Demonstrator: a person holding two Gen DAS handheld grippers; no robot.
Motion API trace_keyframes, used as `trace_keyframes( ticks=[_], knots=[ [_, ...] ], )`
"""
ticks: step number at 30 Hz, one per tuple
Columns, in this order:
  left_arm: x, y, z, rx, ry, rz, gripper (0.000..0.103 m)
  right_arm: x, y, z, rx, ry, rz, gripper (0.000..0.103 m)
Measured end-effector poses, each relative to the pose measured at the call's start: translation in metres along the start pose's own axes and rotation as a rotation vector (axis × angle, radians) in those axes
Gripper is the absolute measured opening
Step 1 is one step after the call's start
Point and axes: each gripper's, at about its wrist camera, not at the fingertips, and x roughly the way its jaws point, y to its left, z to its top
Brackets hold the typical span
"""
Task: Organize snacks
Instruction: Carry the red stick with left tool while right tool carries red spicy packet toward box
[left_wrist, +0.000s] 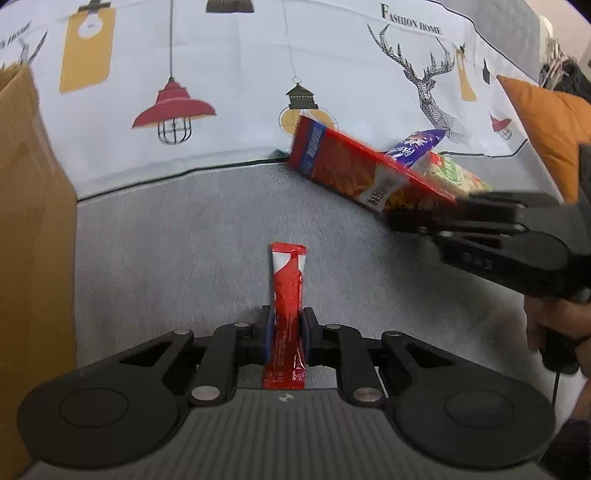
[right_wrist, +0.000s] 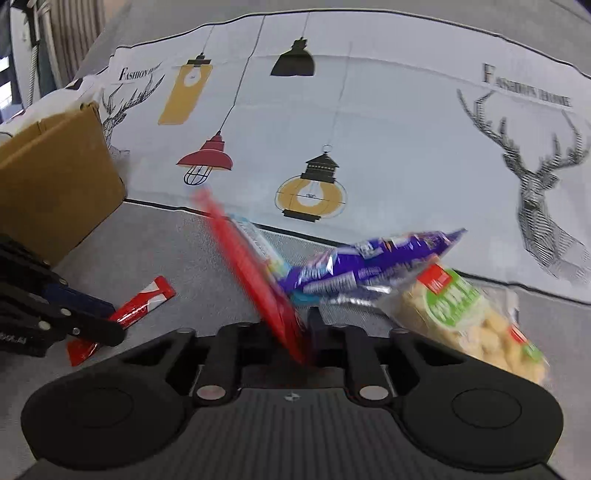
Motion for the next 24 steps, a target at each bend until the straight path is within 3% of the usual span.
trace_keyframes(
  ticks=[3,10,19,24],
  knots=[
    [-0.005,0.002,-0.005,-0.018,0.013,-0.017,0.011,-0.021,-0.002,-0.009,0.108,-0.031,0.046,0.007],
    [-0.025,-0.015,-0.029,0.083,-0.004,-0.005,0.009,-0.077,0.023,-0.032,0.289,-0.071,0.086,0.007],
    [-0.062,-0.025,-0.053,0.074,-0.019,-0.009,0.009,-0.135,0.064,-0.047,0.284,-0.081,0.066,0.006],
    [-0.095,-0.025,-0.064,0.049,-0.044,-0.031,0.009,-0.161,0.068,-0.037,0.358,-0.159,0.067,0.006]
  ],
)
